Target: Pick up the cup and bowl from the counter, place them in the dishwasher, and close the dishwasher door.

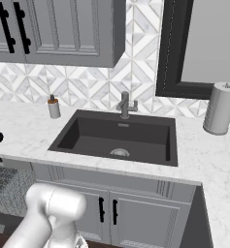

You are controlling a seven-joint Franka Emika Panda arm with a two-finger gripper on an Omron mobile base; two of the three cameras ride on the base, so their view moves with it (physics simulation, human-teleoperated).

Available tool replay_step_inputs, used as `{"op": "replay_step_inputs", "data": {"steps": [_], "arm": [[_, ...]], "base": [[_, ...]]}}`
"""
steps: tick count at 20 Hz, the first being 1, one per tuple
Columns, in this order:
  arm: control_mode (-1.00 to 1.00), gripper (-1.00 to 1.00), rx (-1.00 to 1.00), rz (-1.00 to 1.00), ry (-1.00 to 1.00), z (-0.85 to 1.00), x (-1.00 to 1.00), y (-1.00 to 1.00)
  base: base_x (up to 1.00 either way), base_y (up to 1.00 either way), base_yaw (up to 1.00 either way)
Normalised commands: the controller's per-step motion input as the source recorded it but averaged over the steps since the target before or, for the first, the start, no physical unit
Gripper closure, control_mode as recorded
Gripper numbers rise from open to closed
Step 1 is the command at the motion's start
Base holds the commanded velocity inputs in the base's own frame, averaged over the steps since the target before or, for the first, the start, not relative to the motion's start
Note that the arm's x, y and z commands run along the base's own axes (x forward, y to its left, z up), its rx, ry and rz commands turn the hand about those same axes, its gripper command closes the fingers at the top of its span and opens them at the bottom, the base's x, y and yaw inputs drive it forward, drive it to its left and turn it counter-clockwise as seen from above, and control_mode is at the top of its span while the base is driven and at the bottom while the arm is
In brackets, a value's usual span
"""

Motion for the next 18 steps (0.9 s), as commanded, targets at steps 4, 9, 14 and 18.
{"op": "replay_step_inputs", "data": {"steps": [4, 9, 14, 18], "arm": [[-1.0, 1.0, 0.0, 0.0, 0.05, -0.32, 0.27, 0.0], [-1.0, 1.0, 0.0, 0.0, 0.11, -0.41, 0.34, 0.0], [-1.0, 1.0, 0.0, 0.0, 0.06, -0.17, 0.1, 0.0], [-1.0, 1.0, 0.0, 0.0, -0.34, 0.14, -0.28, 0.0]], "base": [[0.0, 0.0, 0.0], [0.0, 0.0, 0.0], [0.0, 0.0, 0.0], [0.0, 0.0, 0.0]]}}
